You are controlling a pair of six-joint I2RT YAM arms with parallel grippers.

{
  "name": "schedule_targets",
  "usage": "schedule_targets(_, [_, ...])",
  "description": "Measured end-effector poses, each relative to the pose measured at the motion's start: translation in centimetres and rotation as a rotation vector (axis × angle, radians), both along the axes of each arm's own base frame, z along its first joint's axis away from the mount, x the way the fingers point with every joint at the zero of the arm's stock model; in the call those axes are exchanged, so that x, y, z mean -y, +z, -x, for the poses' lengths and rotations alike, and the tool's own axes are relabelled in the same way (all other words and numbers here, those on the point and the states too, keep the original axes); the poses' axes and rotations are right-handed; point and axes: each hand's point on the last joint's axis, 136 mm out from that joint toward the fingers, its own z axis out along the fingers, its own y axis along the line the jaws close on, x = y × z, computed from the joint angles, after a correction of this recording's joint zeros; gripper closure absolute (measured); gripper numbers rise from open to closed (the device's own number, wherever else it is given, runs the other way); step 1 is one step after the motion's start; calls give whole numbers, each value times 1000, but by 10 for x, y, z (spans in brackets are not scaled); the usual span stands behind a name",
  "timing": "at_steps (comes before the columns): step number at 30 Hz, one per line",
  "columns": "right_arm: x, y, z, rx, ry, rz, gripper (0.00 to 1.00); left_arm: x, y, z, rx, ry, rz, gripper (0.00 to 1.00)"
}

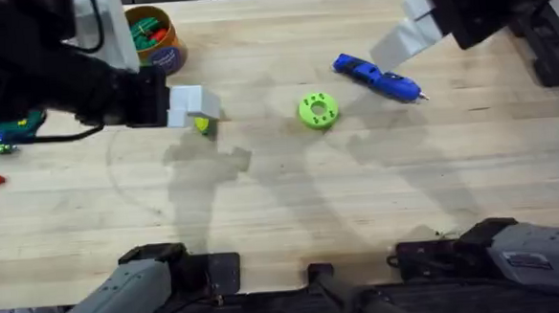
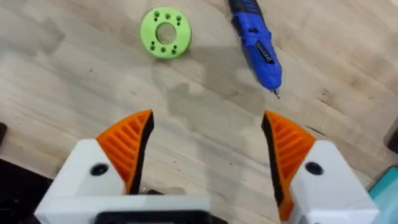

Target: Pick up the gripper from the table and insert it into the empty holder that is missing its gripper. Then pick up a screw, insert it into the mounting hole, and use the screwdriver to tighten it. Finally, clean up the table by picking up the vegetable and placing it into the bucket.

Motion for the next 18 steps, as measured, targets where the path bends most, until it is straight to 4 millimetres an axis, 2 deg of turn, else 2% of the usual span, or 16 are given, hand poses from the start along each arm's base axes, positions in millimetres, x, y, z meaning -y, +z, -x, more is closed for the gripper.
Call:
schedule_targets(6, [0,1,1,4,0,-2,6,-14,-27,-24,-66,18,-75,14])
schedule_targets(10, [0,1,0,5,-2,-3,6,-19,-46,-47,-80,20,-96,14])
schedule_targets(18, [0,1,0,5,-2,-4,6,-19,-48,-49,-79,20,-97,14])
